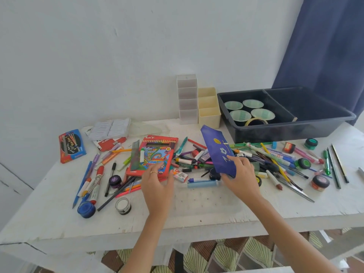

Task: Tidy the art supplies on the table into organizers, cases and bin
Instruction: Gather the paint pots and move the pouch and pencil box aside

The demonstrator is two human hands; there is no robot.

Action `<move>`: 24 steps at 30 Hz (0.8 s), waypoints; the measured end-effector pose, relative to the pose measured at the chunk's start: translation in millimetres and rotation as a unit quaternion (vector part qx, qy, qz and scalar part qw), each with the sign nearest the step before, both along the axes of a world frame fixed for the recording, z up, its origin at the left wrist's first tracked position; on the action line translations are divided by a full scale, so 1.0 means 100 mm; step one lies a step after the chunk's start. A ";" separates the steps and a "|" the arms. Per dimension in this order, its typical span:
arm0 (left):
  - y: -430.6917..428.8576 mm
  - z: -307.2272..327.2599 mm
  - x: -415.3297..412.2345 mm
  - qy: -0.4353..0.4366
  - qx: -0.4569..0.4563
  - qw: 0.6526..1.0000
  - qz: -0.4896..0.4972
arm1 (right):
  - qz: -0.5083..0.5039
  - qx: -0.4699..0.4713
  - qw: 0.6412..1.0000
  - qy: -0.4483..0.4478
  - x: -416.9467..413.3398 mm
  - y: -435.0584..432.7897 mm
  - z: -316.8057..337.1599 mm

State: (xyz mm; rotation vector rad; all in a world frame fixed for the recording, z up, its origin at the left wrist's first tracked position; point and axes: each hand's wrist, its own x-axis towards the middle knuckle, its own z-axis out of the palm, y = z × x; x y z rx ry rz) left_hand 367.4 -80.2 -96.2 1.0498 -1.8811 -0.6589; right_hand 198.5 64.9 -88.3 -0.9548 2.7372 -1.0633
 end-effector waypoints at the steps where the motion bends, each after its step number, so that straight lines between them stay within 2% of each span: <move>1: -0.04 0.01 -0.02 -0.032 0.006 0.999 -0.005 | 0.000 -0.019 1.000 -0.002 -0.02 0.00 0.01; 5: -0.16 -0.04 -0.06 -0.139 -0.001 0.989 -0.042 | -0.011 -0.082 0.997 -0.004 -0.10 0.00 0.03; 10: -0.24 -0.03 -0.06 -0.187 -0.042 0.981 -0.021 | -0.070 -0.149 0.985 -0.050 -0.16 -0.03 0.12; 14: -0.33 0.04 -0.06 -0.311 -0.084 0.946 -0.036 | -0.040 -0.199 0.971 -0.127 -0.21 -0.03 0.10; 17: -0.35 0.15 -0.09 -0.343 -0.123 0.930 -0.041 | -0.075 -0.247 0.929 -0.263 -0.20 -0.07 0.09; 20: -0.34 0.22 -0.07 -0.331 -0.214 0.918 -0.042 | -0.120 -0.316 0.881 -0.332 -0.17 -0.13 0.16; 22: -0.35 0.19 -0.06 -0.284 -0.280 0.916 -0.038 | -0.135 -0.349 0.846 -0.379 -0.17 -0.16 0.20; 24: -0.31 0.25 -0.07 -0.231 -0.292 0.927 -0.055 | -0.121 -0.364 0.800 -0.461 -0.17 -0.17 0.27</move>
